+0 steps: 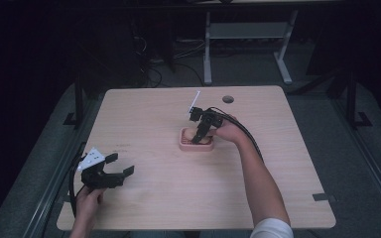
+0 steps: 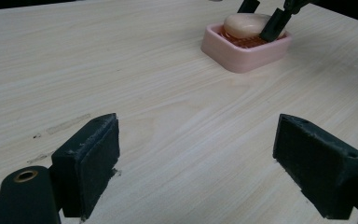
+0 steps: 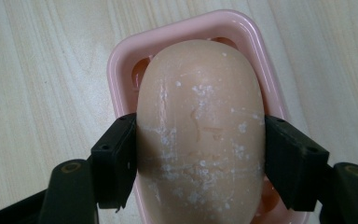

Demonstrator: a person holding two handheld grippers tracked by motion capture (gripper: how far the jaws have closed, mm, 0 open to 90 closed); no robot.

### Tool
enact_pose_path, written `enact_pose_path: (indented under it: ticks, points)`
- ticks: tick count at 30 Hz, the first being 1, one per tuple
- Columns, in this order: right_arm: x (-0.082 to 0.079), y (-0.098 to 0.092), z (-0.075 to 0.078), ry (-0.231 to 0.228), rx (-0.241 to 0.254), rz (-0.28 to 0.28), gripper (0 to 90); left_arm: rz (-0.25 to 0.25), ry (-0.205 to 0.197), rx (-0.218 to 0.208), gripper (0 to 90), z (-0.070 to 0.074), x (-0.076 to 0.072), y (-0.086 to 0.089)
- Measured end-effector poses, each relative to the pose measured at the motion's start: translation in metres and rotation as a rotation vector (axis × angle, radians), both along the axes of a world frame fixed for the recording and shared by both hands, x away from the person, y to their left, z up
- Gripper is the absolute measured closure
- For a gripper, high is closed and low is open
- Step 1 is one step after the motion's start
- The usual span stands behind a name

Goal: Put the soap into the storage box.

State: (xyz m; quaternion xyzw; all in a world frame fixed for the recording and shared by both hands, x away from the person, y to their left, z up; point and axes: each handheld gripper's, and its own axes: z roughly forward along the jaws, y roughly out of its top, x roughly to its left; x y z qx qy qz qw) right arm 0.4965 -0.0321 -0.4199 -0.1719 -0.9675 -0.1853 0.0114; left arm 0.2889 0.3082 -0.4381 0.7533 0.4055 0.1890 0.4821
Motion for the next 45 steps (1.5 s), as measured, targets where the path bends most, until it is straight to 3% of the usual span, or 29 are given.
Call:
enact_pose_path:
  ticks: [8, 12, 21, 28, 45]
  points:
    - [-0.001, 0.003, -0.002, 0.000, -0.012, 0.011, 31.5, 0.001, 0.002, 0.000, 14.3, 0.000, 0.000, 0.000]
    - [-0.001, 0.001, 0.003, -0.005, 0.020, 0.009, 34.1, 0.000, 0.001, 0.000, 14.2, 0.000, 0.000, 0.000]
    - [-0.003, -0.003, 0.004, 0.003, 0.014, 0.001, 31.7, -0.003, -0.002, 0.002, 14.2, 0.000, 0.000, 0.000]
    - [-0.006, -0.011, 0.015, -0.014, 0.042, -0.015, 29.6, -0.006, -0.001, 0.007, 14.3, 0.001, 0.000, -0.001]
    - [-0.016, -0.035, 0.020, -0.019, 0.075, -0.053, 27.0, -0.012, -0.001, 0.010, 14.3, 0.001, -0.001, -0.003]
